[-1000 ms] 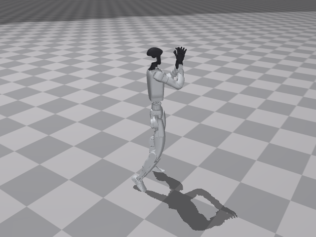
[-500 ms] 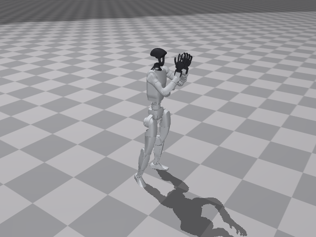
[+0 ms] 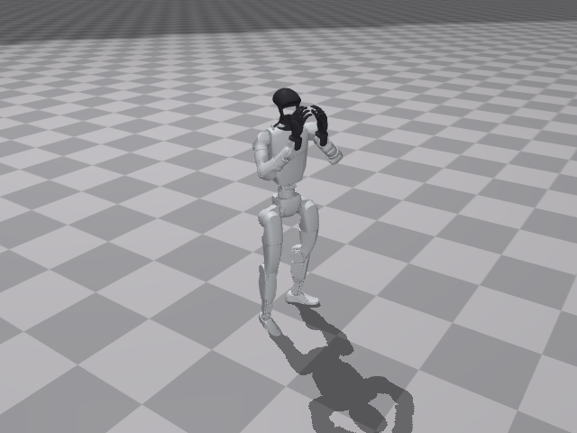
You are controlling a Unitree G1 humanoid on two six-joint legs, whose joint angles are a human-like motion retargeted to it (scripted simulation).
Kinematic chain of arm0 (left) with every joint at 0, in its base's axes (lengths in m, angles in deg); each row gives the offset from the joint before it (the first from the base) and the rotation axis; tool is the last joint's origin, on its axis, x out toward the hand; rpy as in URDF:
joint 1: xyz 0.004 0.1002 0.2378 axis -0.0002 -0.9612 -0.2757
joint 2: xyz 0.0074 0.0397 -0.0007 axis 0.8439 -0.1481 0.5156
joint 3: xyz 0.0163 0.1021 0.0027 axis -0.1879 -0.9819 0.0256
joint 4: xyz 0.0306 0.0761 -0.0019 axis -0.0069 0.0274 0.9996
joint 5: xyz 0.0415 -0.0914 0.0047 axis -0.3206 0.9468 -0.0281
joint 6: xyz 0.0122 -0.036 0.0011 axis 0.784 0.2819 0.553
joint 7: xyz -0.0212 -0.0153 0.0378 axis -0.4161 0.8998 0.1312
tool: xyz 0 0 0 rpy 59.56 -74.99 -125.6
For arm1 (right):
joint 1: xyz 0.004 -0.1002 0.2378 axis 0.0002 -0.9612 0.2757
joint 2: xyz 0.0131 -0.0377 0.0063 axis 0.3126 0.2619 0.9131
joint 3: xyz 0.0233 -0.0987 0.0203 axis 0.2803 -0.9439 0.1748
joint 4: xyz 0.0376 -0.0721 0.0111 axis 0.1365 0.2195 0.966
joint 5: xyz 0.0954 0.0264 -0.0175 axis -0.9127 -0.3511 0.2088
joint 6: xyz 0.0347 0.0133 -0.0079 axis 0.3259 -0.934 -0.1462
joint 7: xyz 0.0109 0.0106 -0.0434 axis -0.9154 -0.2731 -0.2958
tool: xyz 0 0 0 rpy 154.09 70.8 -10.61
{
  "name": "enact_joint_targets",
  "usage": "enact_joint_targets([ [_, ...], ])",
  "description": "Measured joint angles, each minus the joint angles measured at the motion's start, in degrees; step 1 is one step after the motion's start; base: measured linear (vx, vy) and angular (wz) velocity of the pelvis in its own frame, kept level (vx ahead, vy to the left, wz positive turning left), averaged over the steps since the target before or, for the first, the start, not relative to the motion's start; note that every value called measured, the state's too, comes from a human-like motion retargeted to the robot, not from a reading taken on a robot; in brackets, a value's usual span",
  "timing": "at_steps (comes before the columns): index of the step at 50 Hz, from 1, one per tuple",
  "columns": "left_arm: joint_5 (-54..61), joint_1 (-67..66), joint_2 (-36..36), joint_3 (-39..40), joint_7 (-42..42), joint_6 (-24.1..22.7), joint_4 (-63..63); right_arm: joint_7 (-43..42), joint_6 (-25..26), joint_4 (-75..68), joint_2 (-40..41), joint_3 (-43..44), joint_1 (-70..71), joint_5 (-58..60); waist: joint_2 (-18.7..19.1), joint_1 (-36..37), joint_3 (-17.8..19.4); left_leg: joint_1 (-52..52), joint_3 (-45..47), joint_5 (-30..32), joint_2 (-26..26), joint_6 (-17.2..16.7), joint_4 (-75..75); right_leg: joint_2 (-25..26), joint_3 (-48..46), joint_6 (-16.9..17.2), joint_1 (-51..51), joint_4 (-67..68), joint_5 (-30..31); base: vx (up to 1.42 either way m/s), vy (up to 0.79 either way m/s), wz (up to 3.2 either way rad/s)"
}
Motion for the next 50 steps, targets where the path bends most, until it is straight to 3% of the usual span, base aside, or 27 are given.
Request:
enact_joint_targets([
  [2,1.0,-0.3,-1.9,1.5,1.2,0.4,0.1,-1.8,0.5,-0.5,1.1,1.2,-0.1,-0.4,0.1,-0.2,0.1,0.2,0.9,0.3,0.6,0.0,0.0,0.9,0.7,0.0,-0.1,-0.6,0.4,-0.02,-0.17,-0.42],
  [6,4.3,2.3,-5.2,-2.2,-3.5,0.9,2.5,5.2,1.5,-1.0,3.3,-2.9,2.6,-2.0,0.2,-0.5,0.0,0.4,2.2,0.8,1.7,-0.1,-0.2,2.5,1.6,0.0,-0.2,-1.4,1.1,-0.01,-0.16,-0.29],
  [15,3.3,3.2,-3.9,-0.8,-1.0,0.1,2.4,-0.8,0.8,-0.2,0.8,0.7,0.7,-0.5,0.4,-1.7,0.0,0.7,3.6,1.9,3.3,-0.5,-0.8,5.0,2.8,0.0,-0.5,-2.2,2.0,0.0,-0.13,-0.15],
  [20,5.9,5.8,-8.5,-4.1,-4.8,0.8,4.9,4.8,1.3,-1.2,3.3,-2.4,1.7,-4.0,0.4,-3.1,-0.3,1.3,4.6,2.1,3.7,-0.4,-0.9,5.7,3.7,0.0,-0.4,-2.4,2.1,0.01,-0.07,-0.18],
  [23,6.0,5.1,-7.5,-4.3,-5.5,-0.3,4.8,5.8,1.0,-0.8,1.0,-1.4,0.8,-2.6,0.7,-4.1,-0.9,1.4,5.3,2.2,4.0,-0.3,-0.8,6.2,4.4,0.0,-0.6,-2.4,2.2,0.01,-0.08,-0.25],
  [28,4.6,2.9,-7.1,-1.5,0.0,-1.1,4.6,-2.0,0.8,0.3,-1.6,1.9,-1.6,2.0,0.9,-5.4,-1.1,2.3,7.1,2.5,4.5,-0.2,-0.6,7.1,6.0,0.0,-0.4,-2.8,2.4,0.01,-0.09,-0.34],
  [33,6.4,5.4,-10.8,-4.6,-4.9,-0.4,6.6,4.6,2.4,-0.1,-1.9,-0.2,-1.0,4.1,1.7,-6.1,-1.4,3.2,9.3,2.6,5.0,0.0,-0.2,8.2,7.8,0.0,-0.1,-3.5,2.9,0.02,-0.08,-0.43],
  [37,7.1,6.5,-10.6,-6.4,-4.4,-1.5,7.3,3.2,2.4,-0.5,-3.6,0.1,-2.1,3.3,2.7,-6.4,-1.3,3.9,11.3,2.7,5.4,0.4,0.3,9.0,9.4,0.0,0.1,-4.2,3.4,0.02,-0.08,-0.48],
  [43,8.0,5.1,-11.6,-2.7,0.0,-1.9,7.5,-2.8,3.1,-2.2,-3.2,4.6,-4.5,2.7,3.0,-7.5,-1.0,5.2,14.1,2.5,5.7,1.0,1.2,9.8,11.9,0.0,0.8,-5.2,3.9,0.02,-0.05,-0.47],
  [47,7.8,7.7,-11.1,-6.6,-5.9,-0.2,9.0,3.2,2.4,-3.3,0.5,0.4,-1.9,0.5,2.8,-9.4,-0.2,6.2,15.8,2.2,5.6,1.6,1.7,9.9,13.8,0.0,1.5,-5.7,4.0,0.02,-0.03,-0.41],
  [50,7.5,8.3,-9.6,-7.7,-5.8,-0.5,8.8,3.3,1.9,-3.3,0.0,0.6,-1.6,1.0,3.0,-10.3,0.1,6.7,16.7,2.2,5.6,1.8,1.9,10.2,14.6,0.0,1.8,-6.0,4.2,0.03,-0.04,-0.3],
])
